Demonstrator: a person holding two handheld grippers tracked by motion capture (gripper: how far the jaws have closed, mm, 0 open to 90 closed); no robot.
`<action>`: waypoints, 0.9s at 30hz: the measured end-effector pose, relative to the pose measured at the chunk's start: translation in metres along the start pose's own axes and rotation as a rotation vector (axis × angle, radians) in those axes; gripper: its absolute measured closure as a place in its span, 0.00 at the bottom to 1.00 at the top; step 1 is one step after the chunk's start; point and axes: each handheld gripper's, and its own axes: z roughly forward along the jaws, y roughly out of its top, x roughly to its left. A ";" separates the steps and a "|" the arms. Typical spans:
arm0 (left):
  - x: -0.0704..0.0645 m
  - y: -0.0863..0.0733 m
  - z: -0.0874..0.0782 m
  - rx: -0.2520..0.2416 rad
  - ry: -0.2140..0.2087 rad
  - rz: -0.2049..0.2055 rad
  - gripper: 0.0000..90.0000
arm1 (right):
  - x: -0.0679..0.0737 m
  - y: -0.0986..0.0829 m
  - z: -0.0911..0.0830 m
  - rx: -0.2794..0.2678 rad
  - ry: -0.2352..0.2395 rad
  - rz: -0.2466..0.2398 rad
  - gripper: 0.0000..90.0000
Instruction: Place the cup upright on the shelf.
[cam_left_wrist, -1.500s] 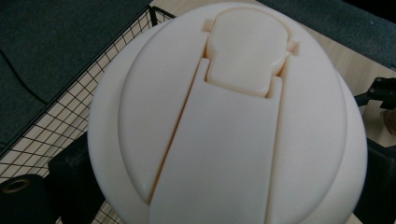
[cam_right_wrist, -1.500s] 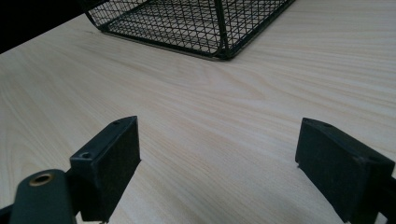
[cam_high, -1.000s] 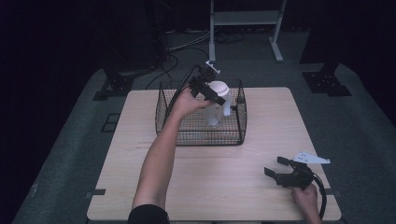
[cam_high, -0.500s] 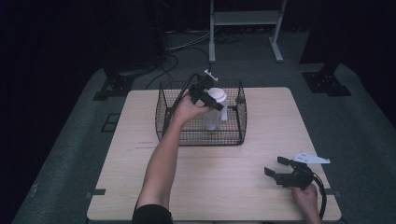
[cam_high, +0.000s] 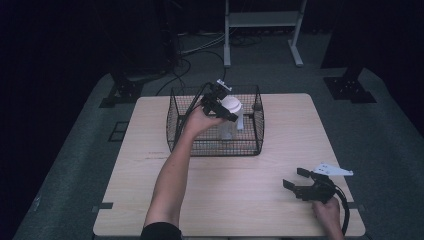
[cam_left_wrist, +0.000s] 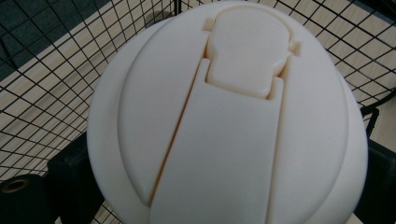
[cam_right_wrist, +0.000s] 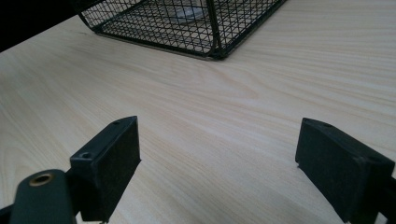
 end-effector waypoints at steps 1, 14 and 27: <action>0.000 0.000 0.000 0.002 0.002 0.003 0.06 | 0.000 0.000 0.000 0.003 0.000 -0.004 0.14; -0.001 -0.002 0.000 -0.009 0.003 0.006 0.06 | 0.000 0.000 0.000 0.000 -0.002 0.000 0.14; -0.002 -0.003 -0.006 -0.019 -0.007 0.012 0.04 | 0.000 0.000 0.001 0.004 0.001 -0.004 0.14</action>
